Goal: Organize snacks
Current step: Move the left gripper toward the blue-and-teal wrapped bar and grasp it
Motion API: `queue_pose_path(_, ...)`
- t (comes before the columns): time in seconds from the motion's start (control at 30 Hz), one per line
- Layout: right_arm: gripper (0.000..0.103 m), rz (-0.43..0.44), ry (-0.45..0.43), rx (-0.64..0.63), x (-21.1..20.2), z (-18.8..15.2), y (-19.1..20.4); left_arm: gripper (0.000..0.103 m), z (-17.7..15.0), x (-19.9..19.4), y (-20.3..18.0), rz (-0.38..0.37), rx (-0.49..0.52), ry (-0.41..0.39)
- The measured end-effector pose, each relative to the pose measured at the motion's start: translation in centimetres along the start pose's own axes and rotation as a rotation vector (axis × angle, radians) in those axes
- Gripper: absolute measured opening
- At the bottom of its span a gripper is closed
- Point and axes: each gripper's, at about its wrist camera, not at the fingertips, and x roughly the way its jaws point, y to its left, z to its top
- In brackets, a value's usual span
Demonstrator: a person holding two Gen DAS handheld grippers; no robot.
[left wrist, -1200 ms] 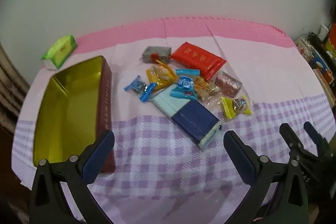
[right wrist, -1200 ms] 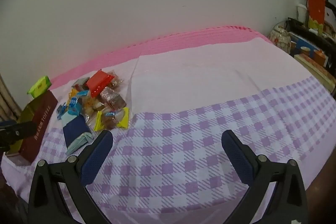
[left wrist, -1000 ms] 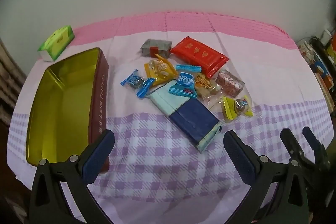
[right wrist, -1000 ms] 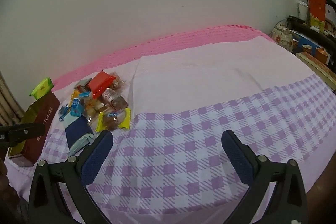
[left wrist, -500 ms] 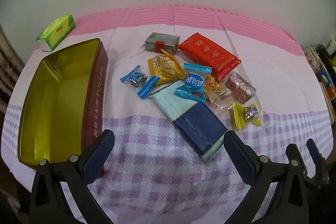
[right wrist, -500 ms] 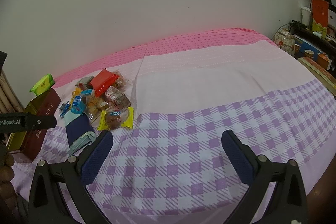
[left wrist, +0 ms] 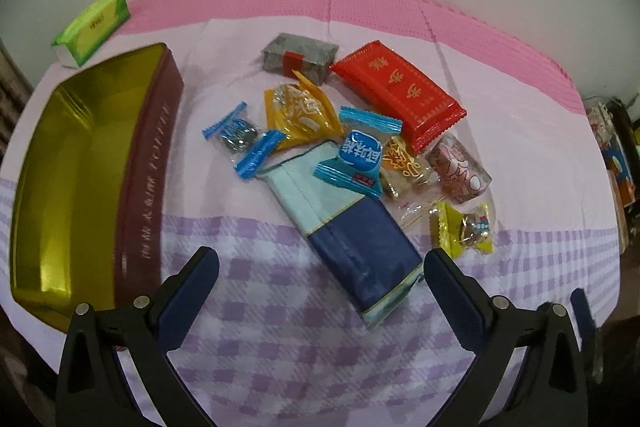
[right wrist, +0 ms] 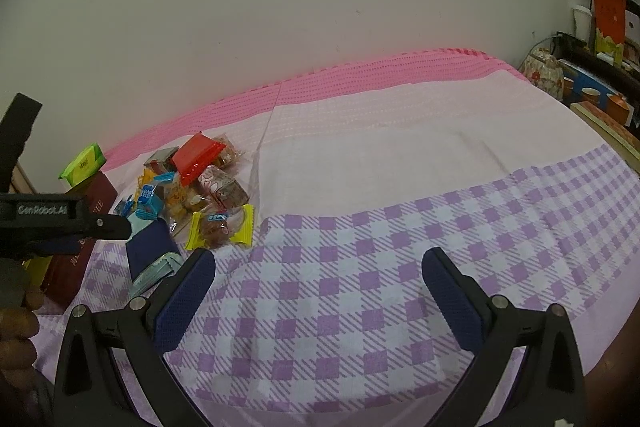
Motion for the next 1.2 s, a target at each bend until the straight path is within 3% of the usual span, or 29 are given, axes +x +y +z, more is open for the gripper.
queue_pose_path(0.13,0.103,0.002,0.000,0.007,0.0,0.0,-0.1,0.100,0.8,1.4,-0.1,0.008,-0.055,0.068)
queue_pose_path(0.23,0.103,0.002,0.002,0.012,0.0,0.0,-0.3,0.091,1.1,2.4,-0.4,0.027,-0.070,0.119)
queue_pose_path(0.33,0.103,0.003,0.002,0.018,0.1,0.0,-0.5,0.089,0.8,3.7,-0.7,0.038,-0.085,0.195)
queue_pose_path(0.57,0.103,0.004,0.006,0.020,0.2,0.0,-0.5,0.089,0.9,3.9,-2.5,0.052,-0.092,0.197)
queue_pose_path(0.73,0.103,0.004,0.008,0.021,0.3,-0.1,-0.5,0.089,2.6,4.7,-2.0,0.020,-0.121,0.229)
queue_pose_path(1.0,0.103,0.003,0.009,0.022,0.3,0.0,-0.5,0.089,3.0,5.7,-3.8,0.077,-0.079,0.218)
queue_pose_path(1.07,0.103,0.003,0.009,0.023,0.3,0.0,-0.6,0.087,2.7,5.7,-4.6,0.088,-0.055,0.197)
queue_pose_path(1.17,0.103,0.003,0.011,0.025,0.4,-0.1,-0.5,0.075,2.6,5.4,-5.3,0.105,-0.023,0.175)
queue_pose_path(1.2,0.103,0.003,0.012,0.026,0.4,-0.1,-0.6,0.066,2.5,5.0,-5.0,0.115,-0.004,0.158)
